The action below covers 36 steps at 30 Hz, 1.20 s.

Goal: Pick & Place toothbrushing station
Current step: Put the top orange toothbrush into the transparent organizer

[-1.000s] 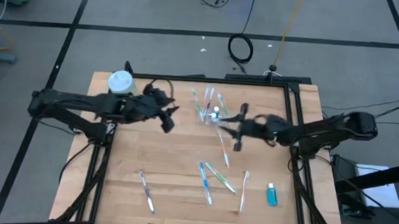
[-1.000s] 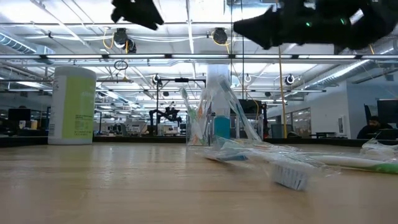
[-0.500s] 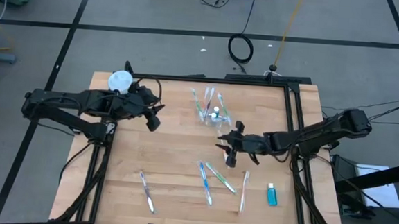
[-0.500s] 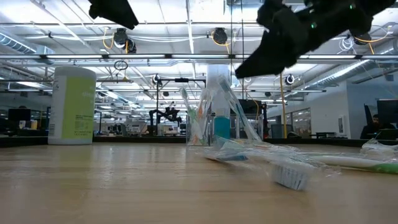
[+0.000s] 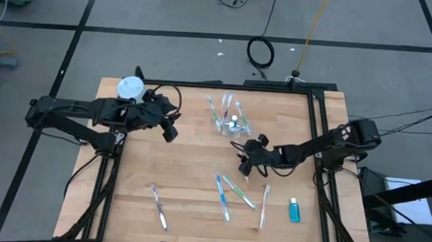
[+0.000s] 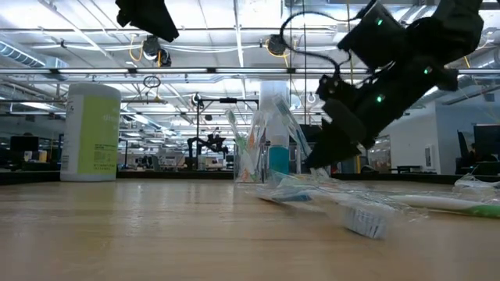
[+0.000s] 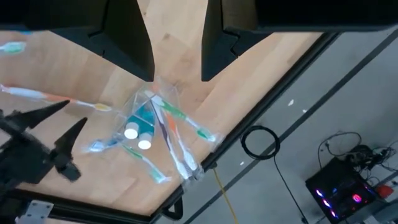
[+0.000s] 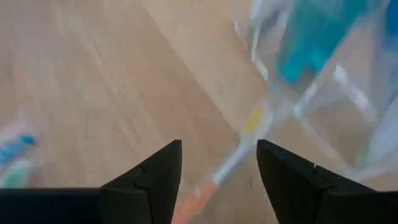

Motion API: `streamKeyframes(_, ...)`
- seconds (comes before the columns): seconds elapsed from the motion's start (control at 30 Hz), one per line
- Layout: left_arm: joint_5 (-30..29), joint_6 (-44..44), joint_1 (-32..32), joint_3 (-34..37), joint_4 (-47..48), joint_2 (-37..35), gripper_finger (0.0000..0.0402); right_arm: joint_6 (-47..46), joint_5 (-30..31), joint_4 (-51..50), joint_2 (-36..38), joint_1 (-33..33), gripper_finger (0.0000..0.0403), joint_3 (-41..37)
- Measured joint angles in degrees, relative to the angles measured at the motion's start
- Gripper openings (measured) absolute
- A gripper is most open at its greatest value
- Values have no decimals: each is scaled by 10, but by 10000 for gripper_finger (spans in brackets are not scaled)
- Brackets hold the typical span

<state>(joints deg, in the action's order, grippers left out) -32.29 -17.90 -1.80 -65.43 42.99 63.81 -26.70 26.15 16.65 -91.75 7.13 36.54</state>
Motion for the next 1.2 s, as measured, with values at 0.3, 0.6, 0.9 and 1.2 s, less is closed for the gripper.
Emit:
streamKeyframes(0.3, -4, -2, 0, 0, 0, 6, 136, -45, -20, -6, -59, -11, 187, 1)
streamKeyframes(0.6, -4, -3, 0, 0, 0, 7, 136, -50, -30, -28, -53, -12, 98, 1)
streamKeyframes(0.9, -4, -7, 0, 0, 0, 7, 136, -15, -63, -39, 60, 9, 6, -2)
streamKeyframes(1.2, -8, -19, 0, 0, -2, 7, 136, 275, 69, 174, 192, 4, 2, -9)
